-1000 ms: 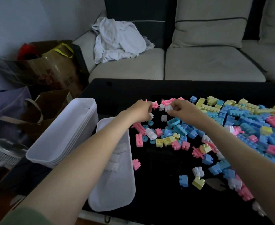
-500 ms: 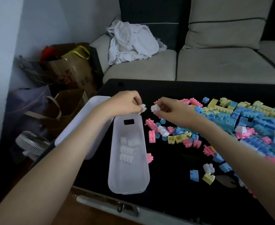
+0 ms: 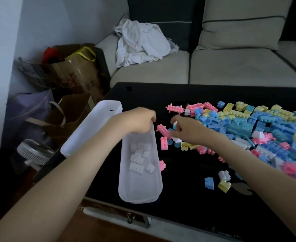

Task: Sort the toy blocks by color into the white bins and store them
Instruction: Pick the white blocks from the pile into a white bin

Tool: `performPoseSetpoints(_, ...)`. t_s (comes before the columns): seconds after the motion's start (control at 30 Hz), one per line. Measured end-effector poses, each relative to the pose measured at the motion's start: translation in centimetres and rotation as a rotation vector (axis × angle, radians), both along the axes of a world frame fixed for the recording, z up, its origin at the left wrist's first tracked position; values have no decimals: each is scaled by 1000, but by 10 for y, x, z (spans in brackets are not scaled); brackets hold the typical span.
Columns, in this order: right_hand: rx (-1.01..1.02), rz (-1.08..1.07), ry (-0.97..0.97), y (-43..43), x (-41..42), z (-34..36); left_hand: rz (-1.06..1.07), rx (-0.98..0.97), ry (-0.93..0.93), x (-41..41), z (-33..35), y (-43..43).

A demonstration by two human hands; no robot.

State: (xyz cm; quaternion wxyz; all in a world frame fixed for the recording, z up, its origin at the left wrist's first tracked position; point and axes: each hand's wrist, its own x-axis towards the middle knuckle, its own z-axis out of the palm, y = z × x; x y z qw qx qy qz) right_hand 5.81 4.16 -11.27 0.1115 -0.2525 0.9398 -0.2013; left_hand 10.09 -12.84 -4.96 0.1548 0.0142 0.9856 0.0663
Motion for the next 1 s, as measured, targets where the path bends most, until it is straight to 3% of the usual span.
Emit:
performPoseSetpoints(0.1, 150, 45, 53, 13, -9, -22, -82, 89, 129, -25, -13, 23)
performPoseSetpoints(0.23, 149, 41, 100, 26, -19, -23, -176, -122, 90, -56, -39, 50)
performPoseSetpoints(0.33, 150, 47, 127, 36, -25, -20, -150, -168, 28, -74, -54, 61)
performPoseSetpoints(0.47, -213, -82, 60, 47, -33, -8, -33, -136, -35, -83, -60, 68)
performPoseSetpoints(0.53, -285, -120, 95, 47, -42, -6, -44, -123, 8, -84, -57, 68)
performPoseSetpoints(0.73, 54, -112, 101, 29, -67, -25, -160, -75, 231, -72, -56, 52)
performPoseSetpoints(1.0, 110, -104, 16, 16, -63, -18, -122, 187, 328, -46, -43, 34)
